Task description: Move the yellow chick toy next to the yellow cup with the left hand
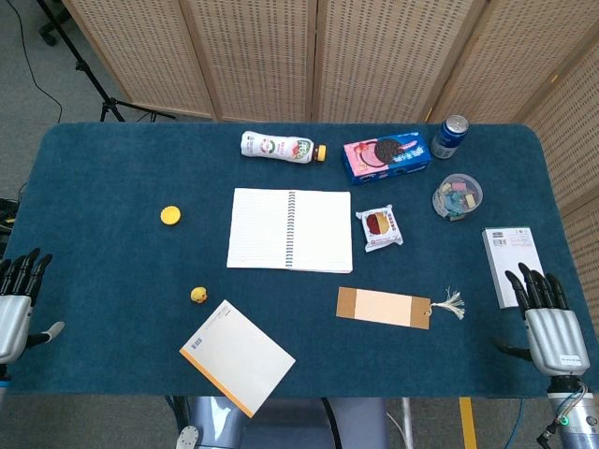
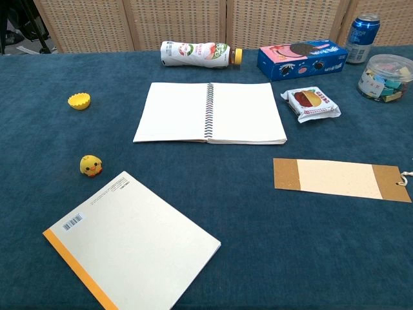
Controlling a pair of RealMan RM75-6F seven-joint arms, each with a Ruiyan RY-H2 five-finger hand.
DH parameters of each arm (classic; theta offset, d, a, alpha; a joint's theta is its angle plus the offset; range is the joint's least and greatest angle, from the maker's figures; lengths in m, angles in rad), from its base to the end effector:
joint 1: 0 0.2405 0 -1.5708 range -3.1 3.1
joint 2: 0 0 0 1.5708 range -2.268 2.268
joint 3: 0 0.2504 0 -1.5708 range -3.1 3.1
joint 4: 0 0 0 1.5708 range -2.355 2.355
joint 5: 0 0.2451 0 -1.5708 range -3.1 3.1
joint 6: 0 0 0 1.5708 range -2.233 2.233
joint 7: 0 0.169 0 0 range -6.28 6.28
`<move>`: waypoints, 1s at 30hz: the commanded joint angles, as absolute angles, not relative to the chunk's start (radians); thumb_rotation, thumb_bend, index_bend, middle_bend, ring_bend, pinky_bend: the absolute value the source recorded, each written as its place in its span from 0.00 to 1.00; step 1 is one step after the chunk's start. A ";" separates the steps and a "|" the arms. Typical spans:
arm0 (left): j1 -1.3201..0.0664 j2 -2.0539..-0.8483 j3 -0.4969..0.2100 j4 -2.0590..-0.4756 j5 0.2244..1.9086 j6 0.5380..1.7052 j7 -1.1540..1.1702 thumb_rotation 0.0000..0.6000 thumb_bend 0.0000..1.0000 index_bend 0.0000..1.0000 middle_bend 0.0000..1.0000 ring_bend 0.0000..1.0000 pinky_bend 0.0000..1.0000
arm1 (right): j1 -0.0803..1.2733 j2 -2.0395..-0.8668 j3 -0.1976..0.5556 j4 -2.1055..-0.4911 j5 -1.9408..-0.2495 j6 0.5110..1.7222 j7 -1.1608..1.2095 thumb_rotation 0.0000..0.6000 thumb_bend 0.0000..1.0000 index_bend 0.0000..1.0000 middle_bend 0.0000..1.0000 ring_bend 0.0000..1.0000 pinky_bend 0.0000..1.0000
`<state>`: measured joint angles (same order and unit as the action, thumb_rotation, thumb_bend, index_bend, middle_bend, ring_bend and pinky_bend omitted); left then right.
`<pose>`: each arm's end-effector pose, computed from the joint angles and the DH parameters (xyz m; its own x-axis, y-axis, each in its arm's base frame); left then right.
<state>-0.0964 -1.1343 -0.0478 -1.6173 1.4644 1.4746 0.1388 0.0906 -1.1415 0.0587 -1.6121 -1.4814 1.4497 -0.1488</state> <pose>-0.3204 0.2114 0.1190 0.4981 0.0140 0.8670 0.8670 0.0129 -0.4982 -0.3198 -0.2122 0.1139 0.5054 -0.0285 0.8624 -0.8628 -0.0015 0.5056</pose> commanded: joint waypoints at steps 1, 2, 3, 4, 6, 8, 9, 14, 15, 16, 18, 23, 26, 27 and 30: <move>-0.097 -1.135 -0.048 -1.617 1.464 1.474 0.139 1.00 0.07 0.00 0.00 0.02 0.00 | 0.091 -1.142 0.058 -1.611 -1.481 1.448 -0.148 1.00 0.00 0.03 0.00 0.00 0.00; -0.097 -1.135 -0.048 -1.616 1.463 1.472 0.140 1.00 0.07 0.00 0.00 0.02 0.00 | 0.091 -1.142 0.058 -1.611 -1.481 1.448 -0.148 1.00 0.00 0.03 0.00 0.00 0.00; -0.097 -1.135 -0.048 -1.616 1.461 1.471 0.140 1.00 0.07 0.00 0.00 0.02 0.00 | 0.091 -1.142 0.058 -1.611 -1.481 1.448 -0.148 1.00 0.00 0.03 0.00 0.00 0.00; -0.097 -1.135 -0.047 -1.615 1.460 1.470 0.141 1.00 0.07 0.00 0.00 0.02 0.00 | 0.091 -1.142 0.058 -1.611 -1.481 1.448 -0.148 1.00 0.00 0.03 0.00 0.00 0.00; -0.098 -1.135 -0.048 -1.617 1.458 1.468 0.140 1.00 0.07 0.00 0.00 0.02 0.00 | 0.090 -1.141 0.057 -1.611 -1.483 1.451 -0.148 1.00 0.00 0.03 0.00 0.00 0.00; -0.098 -1.134 -0.048 -1.617 1.460 1.469 0.138 1.00 0.07 0.00 0.00 0.02 0.00 | 0.089 -1.141 0.057 -1.613 -1.485 1.454 -0.148 1.00 0.00 0.03 0.00 0.00 0.00; -0.099 -1.134 -0.048 -1.617 1.461 1.468 0.138 1.00 0.07 0.00 0.00 0.02 0.00 | 0.089 -1.141 0.058 -1.613 -1.486 1.456 -0.149 1.00 0.00 0.03 0.00 0.00 0.00; -0.103 -1.136 -0.047 -1.614 1.457 1.458 0.142 1.00 0.07 0.00 0.00 0.02 0.00 | 0.092 -1.143 0.062 -1.611 -1.478 1.450 -0.153 1.00 0.00 0.03 0.00 0.00 0.00; -0.103 -1.135 -0.047 -1.614 1.456 1.456 0.142 1.00 0.07 0.00 0.00 0.02 0.00 | 0.092 -1.143 0.062 -1.611 -1.476 1.449 -0.155 1.00 0.00 0.03 0.00 0.00 0.00; -0.104 -1.135 -0.046 -1.615 1.456 1.456 0.142 1.00 0.07 0.00 0.00 0.02 0.00 | 0.093 -1.144 0.062 -1.611 -1.476 1.449 -0.156 1.00 0.00 0.03 0.00 0.00 0.00; -0.104 -1.134 -0.045 -1.618 1.459 1.455 0.139 1.00 0.07 0.00 0.00 0.02 0.00 | 0.092 -1.145 0.061 -1.611 -1.479 1.451 -0.158 1.00 0.00 0.03 0.00 0.00 0.00; -0.104 -1.132 -0.043 -1.623 1.461 1.455 0.142 1.00 0.07 0.00 0.00 0.02 0.00 | 0.090 -1.144 0.060 -1.610 -1.482 1.454 -0.156 1.00 0.00 0.03 0.00 0.00 0.00; -0.102 -1.132 -0.042 -1.626 1.462 1.459 0.146 1.00 0.07 0.00 0.00 0.02 0.00 | 0.088 -1.143 0.060 -1.610 -1.484 1.460 -0.151 1.00 0.00 0.03 0.00 0.00 0.00; -0.101 -1.132 -0.042 -1.626 1.463 1.460 0.146 1.00 0.07 0.00 0.00 0.02 0.00 | 0.087 -1.142 0.060 -1.610 -1.486 1.463 -0.151 1.00 0.00 0.03 0.00 0.00 0.00; -0.101 -1.132 -0.041 -1.627 1.463 1.461 0.147 1.00 0.07 0.00 0.00 0.02 0.00 | 0.086 -1.143 0.059 -1.610 -1.489 1.466 -0.152 1.00 0.00 0.03 0.00 0.00 0.00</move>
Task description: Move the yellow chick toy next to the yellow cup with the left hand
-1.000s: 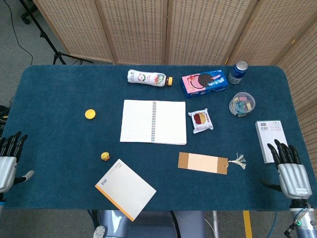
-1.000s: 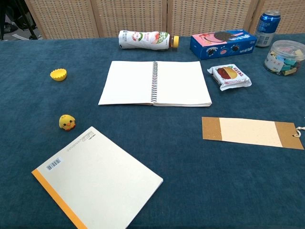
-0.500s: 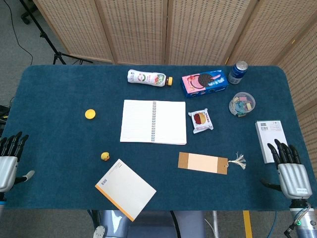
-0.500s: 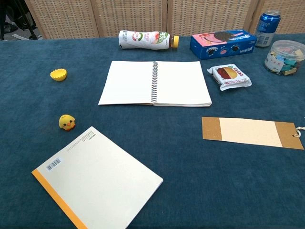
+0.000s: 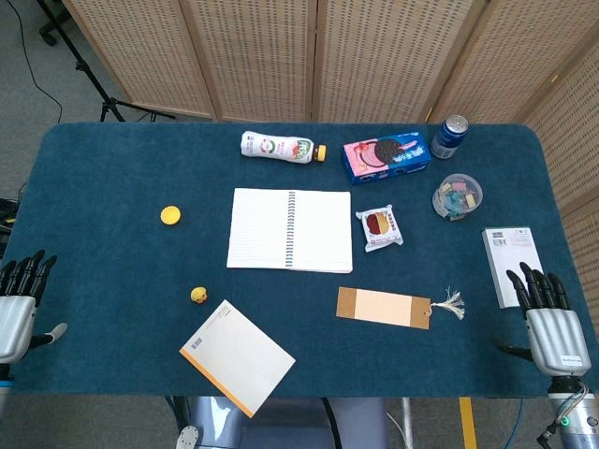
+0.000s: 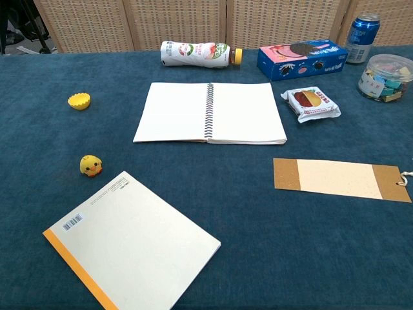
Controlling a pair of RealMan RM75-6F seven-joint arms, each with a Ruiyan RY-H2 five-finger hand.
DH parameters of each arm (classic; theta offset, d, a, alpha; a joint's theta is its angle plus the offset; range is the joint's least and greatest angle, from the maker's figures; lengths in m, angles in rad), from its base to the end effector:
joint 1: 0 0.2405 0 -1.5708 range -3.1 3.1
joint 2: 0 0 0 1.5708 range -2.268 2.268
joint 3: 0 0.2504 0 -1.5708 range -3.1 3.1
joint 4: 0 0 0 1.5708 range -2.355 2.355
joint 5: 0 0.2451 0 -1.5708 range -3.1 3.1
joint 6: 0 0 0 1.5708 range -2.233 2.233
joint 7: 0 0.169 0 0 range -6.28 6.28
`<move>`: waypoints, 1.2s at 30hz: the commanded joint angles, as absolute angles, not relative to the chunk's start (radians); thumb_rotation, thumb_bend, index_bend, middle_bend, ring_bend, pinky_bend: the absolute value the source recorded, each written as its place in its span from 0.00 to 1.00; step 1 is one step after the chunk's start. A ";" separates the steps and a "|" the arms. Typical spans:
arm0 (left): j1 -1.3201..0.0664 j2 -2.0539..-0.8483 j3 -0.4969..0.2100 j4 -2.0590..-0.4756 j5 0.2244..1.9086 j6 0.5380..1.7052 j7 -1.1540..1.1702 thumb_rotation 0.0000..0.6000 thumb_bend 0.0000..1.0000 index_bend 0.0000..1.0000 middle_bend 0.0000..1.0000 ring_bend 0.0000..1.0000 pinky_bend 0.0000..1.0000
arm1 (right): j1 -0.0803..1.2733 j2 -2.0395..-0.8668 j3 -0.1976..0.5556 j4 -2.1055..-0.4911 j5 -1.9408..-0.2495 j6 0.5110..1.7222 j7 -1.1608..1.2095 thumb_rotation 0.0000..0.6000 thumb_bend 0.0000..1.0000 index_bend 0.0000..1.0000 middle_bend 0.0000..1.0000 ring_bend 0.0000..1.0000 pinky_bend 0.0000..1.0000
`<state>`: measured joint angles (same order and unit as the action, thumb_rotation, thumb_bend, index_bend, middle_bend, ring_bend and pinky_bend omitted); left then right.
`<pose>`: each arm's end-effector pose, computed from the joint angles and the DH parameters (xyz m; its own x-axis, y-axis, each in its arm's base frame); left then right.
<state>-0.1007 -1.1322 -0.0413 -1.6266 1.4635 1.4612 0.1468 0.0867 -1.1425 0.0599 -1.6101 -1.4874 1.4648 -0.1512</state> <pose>-0.3192 0.2109 0.1155 0.4990 0.0323 0.8660 0.8663 0.0066 -0.4994 -0.3190 -0.2114 0.1160 0.5089 -0.0134 0.8607 -0.8608 -0.0016 0.5089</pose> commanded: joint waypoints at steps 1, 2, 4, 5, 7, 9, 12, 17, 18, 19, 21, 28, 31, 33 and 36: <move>-0.101 -1.132 -0.041 -1.626 1.463 1.461 0.147 1.00 0.07 0.00 0.00 0.02 0.00 | 0.087 -1.143 0.059 -1.610 -1.489 1.465 -0.152 1.00 0.00 0.03 0.00 0.00 0.00; -0.101 -1.132 -0.042 -1.627 1.463 1.461 0.147 1.00 0.07 0.00 0.00 0.02 0.00 | 0.087 -1.143 0.059 -1.610 -1.489 1.465 -0.153 1.00 0.00 0.03 0.00 0.00 0.00; -0.101 -1.133 -0.042 -1.627 1.461 1.461 0.147 1.00 0.07 0.00 0.00 0.02 0.00 | 0.087 -1.144 0.059 -1.610 -1.488 1.464 -0.154 1.00 0.00 0.03 0.00 0.00 0.00; -0.101 -1.133 -0.043 -1.627 1.460 1.461 0.147 1.00 0.07 0.00 0.00 0.02 0.00 | 0.088 -1.144 0.060 -1.609 -1.486 1.462 -0.153 1.00 0.00 0.03 0.00 0.00 0.00; -0.102 -1.134 -0.045 -1.628 1.454 1.458 0.146 1.00 0.07 0.00 0.00 0.02 0.00 | 0.089 -1.145 0.060 -1.609 -1.484 1.459 -0.154 1.00 0.00 0.03 0.00 0.00 0.00; -0.104 -1.135 -0.048 -1.632 1.446 1.452 0.144 1.00 0.07 0.00 0.00 0.02 0.00 | 0.089 -1.144 0.061 -1.610 -1.483 1.459 -0.153 1.00 0.00 0.03 0.00 0.00 0.00; -0.114 -1.135 -0.052 -1.643 1.429 1.427 0.133 1.00 0.07 0.00 0.00 0.02 0.00 | 0.088 -1.144 0.063 -1.610 -1.481 1.461 -0.151 1.00 0.00 0.03 0.00 0.00 0.00; -0.168 -1.099 -0.064 -1.687 1.374 1.303 0.108 1.00 0.08 0.05 0.00 0.02 0.00 | 0.087 -1.144 0.064 -1.607 -1.476 1.461 -0.149 1.00 0.00 0.03 0.00 0.00 0.00; -0.192 -1.086 -0.075 -1.702 1.353 1.261 0.108 1.00 0.08 0.07 0.00 0.02 0.00 | 0.087 -1.144 0.065 -1.608 -1.477 1.462 -0.148 1.00 0.00 0.03 0.00 0.00 0.00; -0.206 -1.077 -0.081 -1.712 1.338 1.238 0.109 1.00 0.08 0.08 0.00 0.02 0.00 | 0.087 -1.144 0.064 -1.608 -1.478 1.463 -0.148 1.00 0.00 0.03 0.00 0.00 0.00; -0.229 -1.064 -0.094 -1.735 1.312 1.201 0.109 1.00 0.08 0.10 0.00 0.02 0.00 | 0.087 -1.144 0.064 -1.608 -1.480 1.464 -0.148 1.00 0.00 0.03 0.00 0.00 0.00; -0.316 -1.042 -0.141 -1.807 1.218 1.086 0.113 1.00 0.10 0.24 0.00 0.02 0.00 | 0.090 -1.146 0.065 -1.602 -1.477 1.457 -0.142 1.00 0.00 0.03 0.00 0.00 0.00; -0.346 -1.037 -0.153 -1.829 1.179 1.050 0.126 1.00 0.10 0.31 0.00 0.02 0.00 | 0.089 -1.145 0.066 -1.600 -1.478 1.460 -0.137 1.00 0.00 0.03 0.00 0.00 0.00; -0.363 -1.037 -0.159 -1.840 1.158 1.035 0.140 1.00 0.10 0.34 0.00 0.02 0.00 | 0.088 -1.145 0.067 -1.599 -1.479 1.463 -0.133 1.00 0.00 0.03 0.00 0.00 0.00; -0.395 -1.047 -0.168 -1.849 1.116 1.015 0.173 1.00 0.10 0.39 0.00 0.02 0.00 | 0.088 -1.145 0.069 -1.595 -1.477 1.464 -0.127 1.00 0.00 0.03 0.00 0.00 0.00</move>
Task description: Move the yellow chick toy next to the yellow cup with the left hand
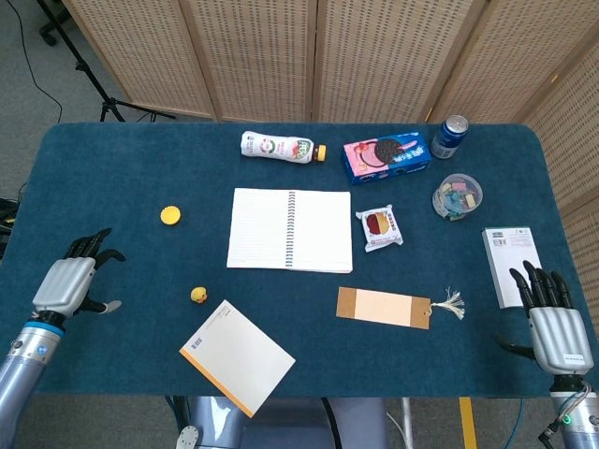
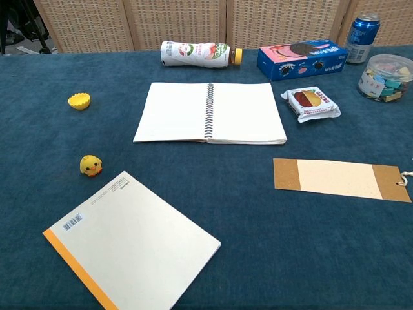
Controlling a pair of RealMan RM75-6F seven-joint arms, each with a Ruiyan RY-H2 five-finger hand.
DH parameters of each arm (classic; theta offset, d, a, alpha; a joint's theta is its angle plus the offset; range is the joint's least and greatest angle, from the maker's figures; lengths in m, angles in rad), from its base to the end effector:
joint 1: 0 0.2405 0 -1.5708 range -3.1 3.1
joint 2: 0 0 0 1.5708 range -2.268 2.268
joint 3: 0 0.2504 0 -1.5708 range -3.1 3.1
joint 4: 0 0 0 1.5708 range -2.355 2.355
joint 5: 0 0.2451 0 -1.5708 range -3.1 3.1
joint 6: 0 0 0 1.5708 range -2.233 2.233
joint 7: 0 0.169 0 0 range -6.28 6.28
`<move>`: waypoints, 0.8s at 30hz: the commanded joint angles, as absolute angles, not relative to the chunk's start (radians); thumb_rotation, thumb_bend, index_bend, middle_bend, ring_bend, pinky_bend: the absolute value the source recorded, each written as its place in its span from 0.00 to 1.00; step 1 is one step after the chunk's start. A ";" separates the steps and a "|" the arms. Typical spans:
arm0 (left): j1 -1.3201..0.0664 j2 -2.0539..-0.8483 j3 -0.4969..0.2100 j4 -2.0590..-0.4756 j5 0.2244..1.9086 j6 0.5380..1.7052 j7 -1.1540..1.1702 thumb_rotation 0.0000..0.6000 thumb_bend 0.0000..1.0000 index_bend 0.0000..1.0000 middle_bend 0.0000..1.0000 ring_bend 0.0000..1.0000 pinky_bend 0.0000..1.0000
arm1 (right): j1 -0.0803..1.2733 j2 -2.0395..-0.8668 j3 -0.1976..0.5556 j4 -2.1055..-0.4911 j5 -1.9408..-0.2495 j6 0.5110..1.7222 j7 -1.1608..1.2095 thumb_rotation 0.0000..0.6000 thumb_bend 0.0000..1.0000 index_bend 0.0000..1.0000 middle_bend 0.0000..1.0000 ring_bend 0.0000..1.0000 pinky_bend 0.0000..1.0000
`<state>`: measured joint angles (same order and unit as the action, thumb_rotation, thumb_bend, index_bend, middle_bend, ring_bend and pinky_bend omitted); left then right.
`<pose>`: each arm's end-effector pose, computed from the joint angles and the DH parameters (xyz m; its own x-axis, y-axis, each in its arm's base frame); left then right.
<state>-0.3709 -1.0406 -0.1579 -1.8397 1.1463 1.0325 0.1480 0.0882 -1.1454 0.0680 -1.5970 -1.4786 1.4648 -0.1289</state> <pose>-0.2568 0.2966 0.0836 0.3131 0.2974 0.9020 0.9474 -0.0310 -0.3186 -0.3220 -0.2140 0.1185 0.4970 -0.0051 0.8677 -0.8677 0.0081 0.4970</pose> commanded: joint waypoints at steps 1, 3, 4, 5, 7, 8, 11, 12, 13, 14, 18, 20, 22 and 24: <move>-0.406 -1.053 -0.171 -1.851 1.097 1.012 0.189 1.00 0.10 0.39 0.00 0.02 0.00 | 0.089 -1.146 0.069 -1.594 -1.476 1.462 -0.125 1.00 0.00 0.03 0.00 0.00 0.00; -0.430 -1.070 -0.174 -1.848 1.064 1.004 0.227 1.00 0.10 0.40 0.00 0.02 0.00 | 0.090 -1.146 0.069 -1.593 -1.474 1.460 -0.123 1.00 0.00 0.03 0.00 0.00 0.00; -0.442 -1.080 -0.175 -1.846 1.048 1.001 0.247 1.00 0.11 0.40 0.00 0.02 0.00 | 0.090 -1.146 0.070 -1.592 -1.473 1.459 -0.123 1.00 0.00 0.03 0.00 0.00 0.00; -0.455 -1.092 -0.177 -1.845 1.027 1.000 0.270 1.00 0.11 0.40 0.00 0.02 0.00 | 0.091 -1.147 0.070 -1.591 -1.473 1.458 -0.123 1.00 0.00 0.03 0.00 0.00 0.00; -0.476 -1.113 -0.179 -1.843 0.997 0.999 0.304 1.00 0.11 0.40 0.00 0.02 0.00 | 0.091 -1.148 0.070 -1.590 -1.471 1.457 -0.123 1.00 0.00 0.03 0.00 0.00 0.00; -0.490 -1.126 -0.179 -1.842 0.976 0.997 0.324 1.00 0.11 0.40 0.00 0.02 0.00 | 0.091 -1.148 0.071 -1.589 -1.470 1.456 -0.124 1.00 0.00 0.03 0.00 0.00 0.00; -0.517 -1.152 -0.178 -1.845 0.934 0.992 0.360 1.00 0.13 0.40 0.00 0.02 0.00 | 0.092 -1.148 0.072 -1.589 -1.465 1.453 -0.125 1.00 0.00 0.03 0.00 0.00 0.00; -0.530 -1.165 -0.176 -1.844 0.917 0.991 0.378 1.00 0.13 0.40 0.00 0.02 0.00 | 0.092 -1.147 0.073 -1.588 -1.462 1.452 -0.126 1.00 0.00 0.03 0.00 0.00 0.00; -0.538 -1.175 -0.175 -1.843 0.906 0.993 0.391 1.00 0.14 0.40 0.00 0.02 0.00 | 0.092 -1.147 0.073 -1.588 -1.460 1.451 -0.126 1.00 0.00 0.03 0.00 0.00 0.00; -0.546 -1.185 -0.174 -1.842 0.893 0.996 0.402 1.00 0.15 0.40 0.00 0.02 0.00 | 0.092 -1.147 0.074 -1.588 -1.458 1.450 -0.128 1.00 0.00 0.03 0.00 0.00 0.00; -0.580 -1.234 -0.173 -1.835 0.838 1.005 0.440 1.00 0.19 0.40 0.00 0.02 0.00 | 0.085 -1.142 0.083 -1.589 -1.440 1.462 -0.135 1.00 0.00 0.03 0.00 0.00 0.00; -0.594 -1.255 -0.172 -1.830 0.814 1.010 0.453 1.00 0.19 0.41 0.00 0.02 0.00 | 0.080 -1.134 0.087 -1.595 -1.431 1.467 -0.129 1.00 0.00 0.03 0.00 0.00 0.00; -0.605 -1.271 -0.167 -1.826 0.795 1.011 0.466 1.00 0.19 0.41 0.00 0.02 0.00 | 0.075 -1.126 0.090 -1.601 -1.426 1.474 -0.126 1.00 0.00 0.03 0.00 0.00 0.00; -0.618 -1.288 -0.160 -1.818 0.775 1.016 0.485 1.00 0.19 0.41 0.00 0.02 0.00 | 0.068 -1.120 0.095 -1.607 -1.424 1.488 -0.123 1.00 0.00 0.03 0.00 0.00 0.00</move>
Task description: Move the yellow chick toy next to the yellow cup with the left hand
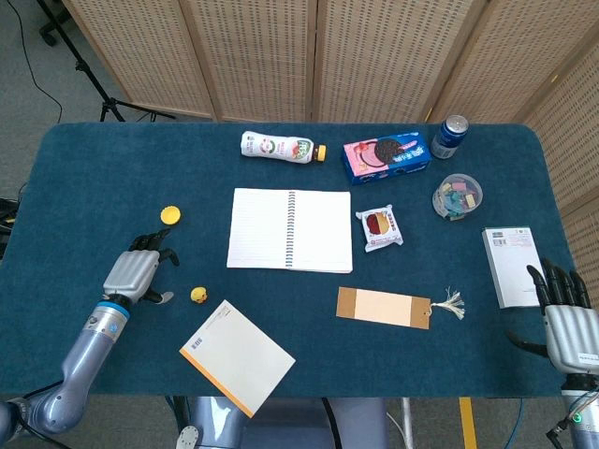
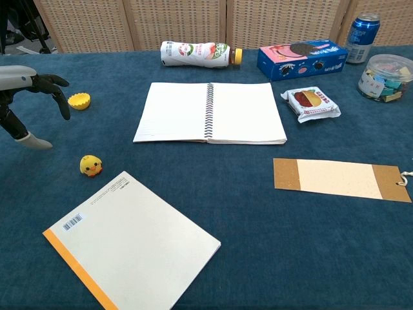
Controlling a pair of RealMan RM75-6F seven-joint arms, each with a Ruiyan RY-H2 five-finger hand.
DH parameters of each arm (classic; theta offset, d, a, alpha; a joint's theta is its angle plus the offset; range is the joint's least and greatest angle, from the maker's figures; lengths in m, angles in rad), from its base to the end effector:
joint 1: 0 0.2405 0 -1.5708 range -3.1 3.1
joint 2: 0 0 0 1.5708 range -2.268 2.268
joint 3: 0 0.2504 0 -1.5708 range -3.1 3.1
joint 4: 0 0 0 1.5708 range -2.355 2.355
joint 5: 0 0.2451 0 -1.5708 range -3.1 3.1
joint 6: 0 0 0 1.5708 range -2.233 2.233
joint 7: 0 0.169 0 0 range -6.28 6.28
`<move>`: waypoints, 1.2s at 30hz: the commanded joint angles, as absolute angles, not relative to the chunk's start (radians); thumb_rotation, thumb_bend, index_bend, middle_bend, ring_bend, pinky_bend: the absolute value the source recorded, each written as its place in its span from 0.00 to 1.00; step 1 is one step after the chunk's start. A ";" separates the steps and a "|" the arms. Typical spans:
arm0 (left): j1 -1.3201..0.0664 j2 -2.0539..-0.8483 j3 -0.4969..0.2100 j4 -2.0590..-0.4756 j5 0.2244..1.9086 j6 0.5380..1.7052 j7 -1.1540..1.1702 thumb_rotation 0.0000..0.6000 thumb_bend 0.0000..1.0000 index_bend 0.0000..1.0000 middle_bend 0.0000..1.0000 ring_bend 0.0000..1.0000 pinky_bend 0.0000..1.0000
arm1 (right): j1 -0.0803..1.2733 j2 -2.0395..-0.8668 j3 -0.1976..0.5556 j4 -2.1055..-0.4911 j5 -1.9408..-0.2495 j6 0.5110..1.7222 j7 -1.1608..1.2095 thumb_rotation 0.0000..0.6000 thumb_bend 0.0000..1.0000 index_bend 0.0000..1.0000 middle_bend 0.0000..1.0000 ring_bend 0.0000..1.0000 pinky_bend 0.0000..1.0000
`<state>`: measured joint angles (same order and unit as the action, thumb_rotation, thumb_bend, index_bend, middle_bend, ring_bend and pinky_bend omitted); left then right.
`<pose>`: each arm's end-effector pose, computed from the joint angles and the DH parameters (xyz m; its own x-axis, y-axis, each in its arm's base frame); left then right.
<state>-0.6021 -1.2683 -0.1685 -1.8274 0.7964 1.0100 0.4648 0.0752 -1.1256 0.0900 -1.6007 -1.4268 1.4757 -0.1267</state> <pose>-0.1963 0.3284 0.0062 0.3386 0.4004 0.8515 0.9376 -0.0674 -0.3412 -0.3313 -0.2148 0.1336 0.5033 0.0160 0.8640 -0.8623 0.0740 0.5009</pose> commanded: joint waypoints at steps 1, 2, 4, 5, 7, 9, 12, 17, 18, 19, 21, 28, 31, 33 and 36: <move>-0.623 -1.295 -0.158 -1.815 0.766 1.018 0.491 1.00 0.19 0.42 0.00 0.02 0.00 | 0.066 -1.117 0.096 -1.609 -1.424 1.494 -0.122 1.00 0.00 0.03 0.00 0.00 0.00; -0.628 -1.305 -0.156 -1.811 0.756 1.023 0.497 1.00 0.19 0.42 0.00 0.02 0.00 | 0.064 -1.115 0.097 -1.611 -1.425 1.499 -0.120 1.00 0.00 0.03 0.00 0.00 0.00; -0.635 -1.320 -0.154 -1.804 0.743 1.033 0.505 1.00 0.19 0.42 0.00 0.02 0.00 | 0.061 -1.113 0.097 -1.613 -1.429 1.504 -0.116 1.00 0.00 0.03 0.00 0.00 0.00; -0.637 -1.327 -0.153 -1.803 0.736 1.038 0.509 1.00 0.19 0.42 0.00 0.02 0.00 | 0.060 -1.111 0.097 -1.614 -1.430 1.506 -0.115 1.00 0.00 0.03 0.00 0.00 0.00; -0.643 -1.338 -0.149 -1.804 0.726 1.045 0.516 1.00 0.19 0.42 0.00 0.02 0.00 | 0.059 -1.110 0.097 -1.614 -1.431 1.508 -0.112 1.00 0.00 0.03 0.00 0.00 0.00; -0.649 -1.347 -0.142 -1.805 0.720 1.053 0.529 1.00 0.19 0.43 0.00 0.02 0.00 | 0.058 -1.109 0.098 -1.615 -1.432 1.511 -0.111 1.00 0.00 0.03 0.00 0.00 0.00; -0.654 -1.365 -0.134 -1.799 0.717 1.069 0.540 1.00 0.19 0.43 0.00 0.02 0.00 | 0.055 -1.107 0.098 -1.617 -1.437 1.518 -0.110 1.00 0.00 0.03 0.00 0.00 0.00; -0.660 -1.389 -0.124 -1.788 0.725 1.081 0.543 1.00 0.19 0.44 0.00 0.02 0.00 | 0.050 -1.106 0.099 -1.620 -1.443 1.530 -0.107 1.00 0.00 0.03 0.00 0.00 0.00; -0.660 -1.393 -0.123 -1.785 0.727 1.083 0.545 1.00 0.19 0.44 0.00 0.02 0.00 | 0.049 -1.105 0.099 -1.620 -1.444 1.530 -0.106 1.00 0.00 0.03 0.00 0.00 0.00; -0.661 -1.399 -0.121 -1.781 0.728 1.087 0.547 1.00 0.19 0.44 0.00 0.02 0.00 | 0.049 -1.105 0.099 -1.620 -1.445 1.530 -0.104 1.00 0.00 0.03 0.00 0.00 0.00; -0.664 -1.410 -0.122 -1.774 0.727 1.094 0.547 1.00 0.19 0.45 0.00 0.02 0.00 | 0.049 -1.104 0.099 -1.620 -1.446 1.531 -0.102 1.00 0.00 0.03 0.00 0.00 0.00; -0.671 -1.448 -0.121 -1.759 0.716 1.112 0.558 1.00 0.19 0.47 0.00 0.02 0.00 | 0.047 -1.102 0.099 -1.618 -1.448 1.532 -0.094 1.00 0.00 0.03 0.00 0.00 0.00; -0.674 -1.462 -0.123 -1.754 0.708 1.118 0.560 1.00 0.19 0.48 0.00 0.02 0.00 | 0.046 -1.100 0.099 -1.618 -1.449 1.533 -0.091 1.00 0.00 0.03 0.00 0.00 0.00; -0.676 -1.468 -0.122 -1.752 0.702 1.122 0.567 1.00 0.19 0.49 0.00 0.02 0.00 | 0.045 -1.099 0.099 -1.618 -1.451 1.533 -0.088 1.00 0.00 0.03 0.00 0.00 0.00; -0.679 -1.479 -0.124 -1.746 0.695 1.131 0.574 1.00 0.19 0.49 0.00 0.02 0.00 | 0.044 -1.098 0.099 -1.618 -1.452 1.535 -0.086 1.00 0.00 0.03 0.00 0.00 0.00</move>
